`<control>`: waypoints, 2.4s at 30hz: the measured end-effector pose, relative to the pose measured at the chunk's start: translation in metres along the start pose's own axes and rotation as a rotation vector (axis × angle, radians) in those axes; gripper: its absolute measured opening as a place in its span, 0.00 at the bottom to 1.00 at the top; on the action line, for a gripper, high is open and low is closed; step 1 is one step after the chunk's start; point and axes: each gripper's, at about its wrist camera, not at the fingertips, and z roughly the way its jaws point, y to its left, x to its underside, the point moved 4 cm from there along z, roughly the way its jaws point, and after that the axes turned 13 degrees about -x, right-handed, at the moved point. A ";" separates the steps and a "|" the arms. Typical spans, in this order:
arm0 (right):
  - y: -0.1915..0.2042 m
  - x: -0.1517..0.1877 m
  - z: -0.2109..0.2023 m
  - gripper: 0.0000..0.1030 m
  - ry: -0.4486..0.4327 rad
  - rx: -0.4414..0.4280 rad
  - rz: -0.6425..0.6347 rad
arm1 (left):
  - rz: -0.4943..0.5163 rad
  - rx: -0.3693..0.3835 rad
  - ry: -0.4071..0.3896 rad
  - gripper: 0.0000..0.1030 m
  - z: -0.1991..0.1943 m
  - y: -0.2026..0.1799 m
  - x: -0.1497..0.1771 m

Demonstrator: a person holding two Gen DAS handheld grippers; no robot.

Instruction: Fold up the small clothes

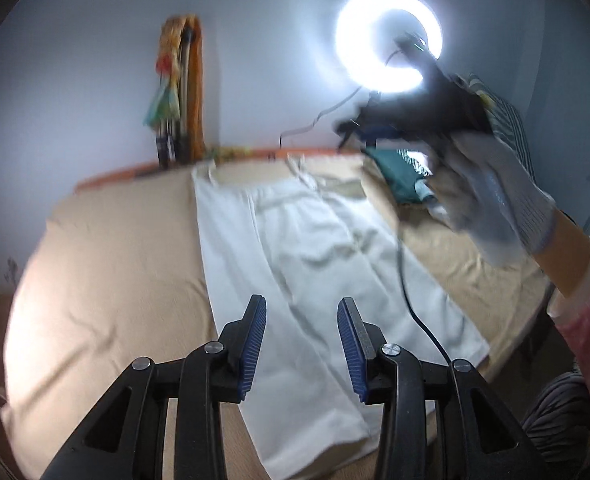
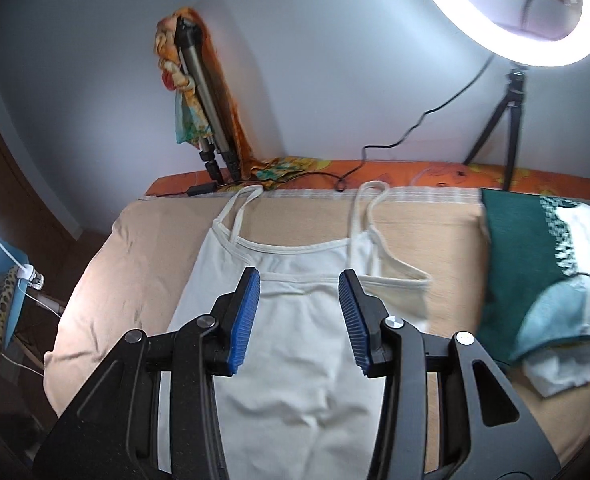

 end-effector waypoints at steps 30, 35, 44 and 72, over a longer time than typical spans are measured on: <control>-0.149 0.059 -0.115 0.42 0.016 0.006 0.090 | 0.208 0.165 0.135 0.52 0.050 -0.241 0.085; -0.166 0.055 -0.124 0.42 0.009 0.084 0.085 | 0.247 0.141 0.136 0.55 0.056 -0.252 0.090; -0.180 0.050 -0.123 0.42 -0.002 -0.016 0.128 | 0.328 0.049 0.087 0.45 0.063 -0.257 0.094; -0.139 0.030 0.080 0.08 0.166 -0.003 0.212 | -0.074 0.196 0.068 0.03 0.043 -0.178 0.065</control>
